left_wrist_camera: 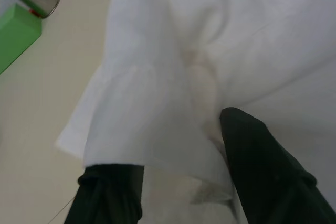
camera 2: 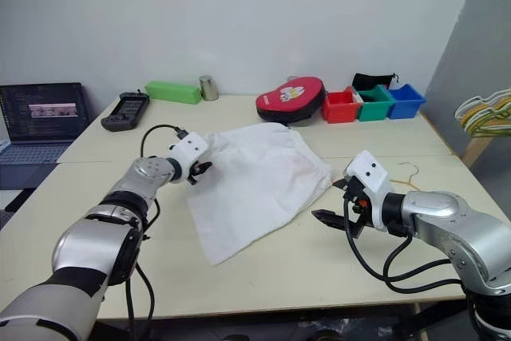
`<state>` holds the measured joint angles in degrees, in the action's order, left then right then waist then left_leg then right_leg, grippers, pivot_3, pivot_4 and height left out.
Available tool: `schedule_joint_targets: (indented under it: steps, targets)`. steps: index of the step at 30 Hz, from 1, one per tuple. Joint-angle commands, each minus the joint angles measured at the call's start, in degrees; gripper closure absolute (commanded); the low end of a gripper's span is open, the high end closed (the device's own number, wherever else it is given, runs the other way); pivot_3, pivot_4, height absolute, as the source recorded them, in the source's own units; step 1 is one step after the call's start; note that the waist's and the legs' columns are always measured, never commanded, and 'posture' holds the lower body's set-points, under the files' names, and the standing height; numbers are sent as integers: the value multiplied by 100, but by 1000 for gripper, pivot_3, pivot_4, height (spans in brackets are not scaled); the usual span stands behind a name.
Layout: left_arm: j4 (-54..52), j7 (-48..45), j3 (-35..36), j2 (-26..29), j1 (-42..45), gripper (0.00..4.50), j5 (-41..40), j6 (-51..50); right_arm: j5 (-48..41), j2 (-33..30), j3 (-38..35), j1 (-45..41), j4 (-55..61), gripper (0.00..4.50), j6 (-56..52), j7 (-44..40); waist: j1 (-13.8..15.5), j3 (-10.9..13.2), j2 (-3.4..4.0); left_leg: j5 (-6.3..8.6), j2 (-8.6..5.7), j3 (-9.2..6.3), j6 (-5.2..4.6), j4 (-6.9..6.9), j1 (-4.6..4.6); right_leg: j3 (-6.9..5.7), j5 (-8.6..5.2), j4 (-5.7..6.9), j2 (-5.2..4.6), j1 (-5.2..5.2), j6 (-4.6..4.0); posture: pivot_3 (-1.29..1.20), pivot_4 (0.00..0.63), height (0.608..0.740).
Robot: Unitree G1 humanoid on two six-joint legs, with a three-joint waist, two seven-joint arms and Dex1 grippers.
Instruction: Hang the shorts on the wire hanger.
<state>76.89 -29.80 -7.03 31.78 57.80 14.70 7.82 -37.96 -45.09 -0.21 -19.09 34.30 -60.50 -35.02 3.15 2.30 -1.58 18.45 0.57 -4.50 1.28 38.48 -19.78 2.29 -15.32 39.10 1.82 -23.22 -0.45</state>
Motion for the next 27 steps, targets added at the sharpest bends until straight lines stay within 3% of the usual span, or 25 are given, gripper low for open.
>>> schedule_joint_targets:
  steps: [1,7,12,16,22,27]
  targets:
    - [-388,-352,162,336,-236,1348,-170,-104,152,15,53,-223,-190,0,266,-98,25,0,0,0,0,1,0,0,0,0,0,0,0,0,0,194,0,740]
    - [-2524,-2011,189,907,-1444,19,-584,-1014,310,104,241,-371,-496,0,474,-168,166,-1,0,0,4,-2,0,-2,0,0,0,2,-1,0,-2,254,0,740]
    - [-4824,-2961,225,1304,-2568,19,-1086,-2037,465,223,400,-550,-766,0,571,-195,312,-1,1,0,5,-9,0,0,0,2,1,3,-2,0,-4,268,0,740]
    - [-6506,-3579,229,1349,-3190,19,-1677,-2312,1021,540,523,-987,-1628,0,451,420,387,-1,2,0,6,-5,0,0,-2,6,2,-1,-3,0,-5,264,0,740]
    - [-7114,-3041,484,680,-2852,19,-2162,-2261,1604,1729,459,-1941,-3633,0,349,1433,468,-4,5,0,6,-1,0,3,-1,7,6,-1,-3,0,-12,257,0,740]
    - [-7562,-3225,487,603,-2818,19,-2562,-2484,2040,2604,216,-2729,-5845,0,941,2017,426,-7,10,-1,9,12,1,-5,2,14,9,3,0,-7,-18,281,0,740]
